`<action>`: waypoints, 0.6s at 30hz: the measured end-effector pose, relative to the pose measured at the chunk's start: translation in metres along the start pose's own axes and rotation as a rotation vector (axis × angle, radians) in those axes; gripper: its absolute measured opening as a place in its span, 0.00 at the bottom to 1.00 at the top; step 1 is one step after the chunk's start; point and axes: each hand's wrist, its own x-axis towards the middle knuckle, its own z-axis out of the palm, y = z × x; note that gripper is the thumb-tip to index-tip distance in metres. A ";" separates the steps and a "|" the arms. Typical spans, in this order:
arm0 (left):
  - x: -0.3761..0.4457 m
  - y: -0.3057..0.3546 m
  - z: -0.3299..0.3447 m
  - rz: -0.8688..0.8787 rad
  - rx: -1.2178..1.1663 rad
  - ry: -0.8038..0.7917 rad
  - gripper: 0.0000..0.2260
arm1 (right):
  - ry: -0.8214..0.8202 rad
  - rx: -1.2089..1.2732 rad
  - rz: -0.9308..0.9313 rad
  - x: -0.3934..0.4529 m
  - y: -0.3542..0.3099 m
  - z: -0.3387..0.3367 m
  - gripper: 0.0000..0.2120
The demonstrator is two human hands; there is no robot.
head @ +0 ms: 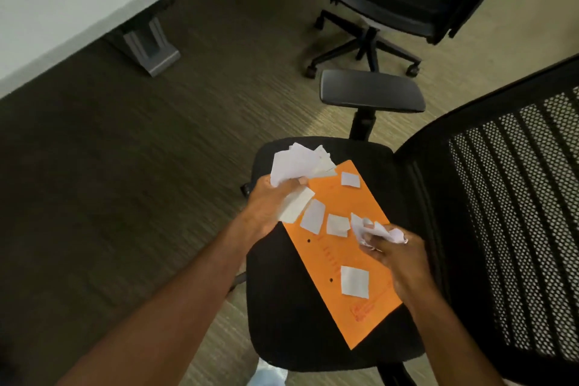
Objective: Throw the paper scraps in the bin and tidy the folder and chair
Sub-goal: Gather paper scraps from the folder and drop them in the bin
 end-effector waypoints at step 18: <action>-0.250 -0.061 -0.331 0.000 -0.174 0.604 0.19 | -0.731 -0.499 -0.179 -0.188 0.015 0.320 0.10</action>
